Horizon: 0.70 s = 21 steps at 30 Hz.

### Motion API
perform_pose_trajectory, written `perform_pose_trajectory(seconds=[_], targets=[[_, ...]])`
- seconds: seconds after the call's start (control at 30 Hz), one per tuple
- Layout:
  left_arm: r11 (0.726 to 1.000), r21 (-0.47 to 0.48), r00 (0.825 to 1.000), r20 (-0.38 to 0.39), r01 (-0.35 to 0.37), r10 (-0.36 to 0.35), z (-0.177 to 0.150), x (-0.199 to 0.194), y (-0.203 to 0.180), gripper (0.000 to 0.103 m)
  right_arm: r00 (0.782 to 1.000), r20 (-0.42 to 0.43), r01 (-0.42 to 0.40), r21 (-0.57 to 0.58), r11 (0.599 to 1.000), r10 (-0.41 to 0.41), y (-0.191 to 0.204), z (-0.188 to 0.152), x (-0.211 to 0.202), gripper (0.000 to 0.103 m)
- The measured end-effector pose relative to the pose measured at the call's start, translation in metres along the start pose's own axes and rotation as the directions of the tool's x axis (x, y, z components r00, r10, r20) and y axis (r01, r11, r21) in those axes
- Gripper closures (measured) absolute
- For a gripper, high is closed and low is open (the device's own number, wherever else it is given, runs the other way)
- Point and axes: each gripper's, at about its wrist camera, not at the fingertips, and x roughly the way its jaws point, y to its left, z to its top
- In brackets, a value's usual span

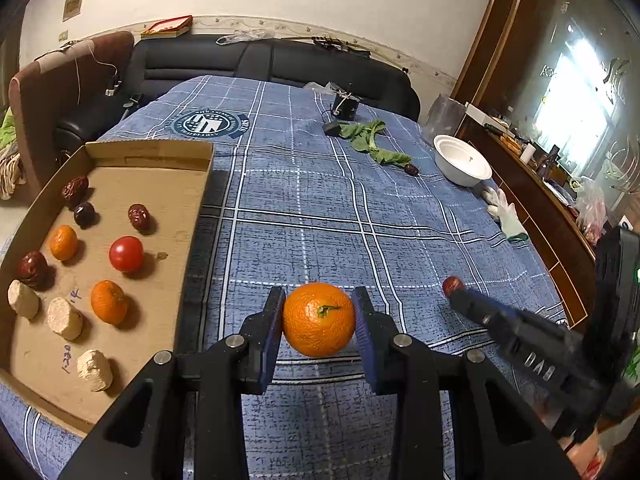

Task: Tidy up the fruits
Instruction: 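Carry the tangerine and red date into the box and open both tools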

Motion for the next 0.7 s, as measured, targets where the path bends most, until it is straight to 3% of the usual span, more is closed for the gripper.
perform_pose_trajectory(seconds=[0.13,0.7], targets=[[1.000,-0.007,1.000,0.007,-0.003,0.003,-0.001,-0.003,0.003,0.070,1.000,-0.008,0.021,-0.056,0.998,-0.021,0.018,-0.009,0.006,0.081],[0.997,-0.019,0.996,0.041,-0.077,0.078,-0.002,-0.016,0.018,0.070,1.000,-0.025,0.011,-0.091,0.996,-0.013,0.033,-0.018,0.005,0.081]])
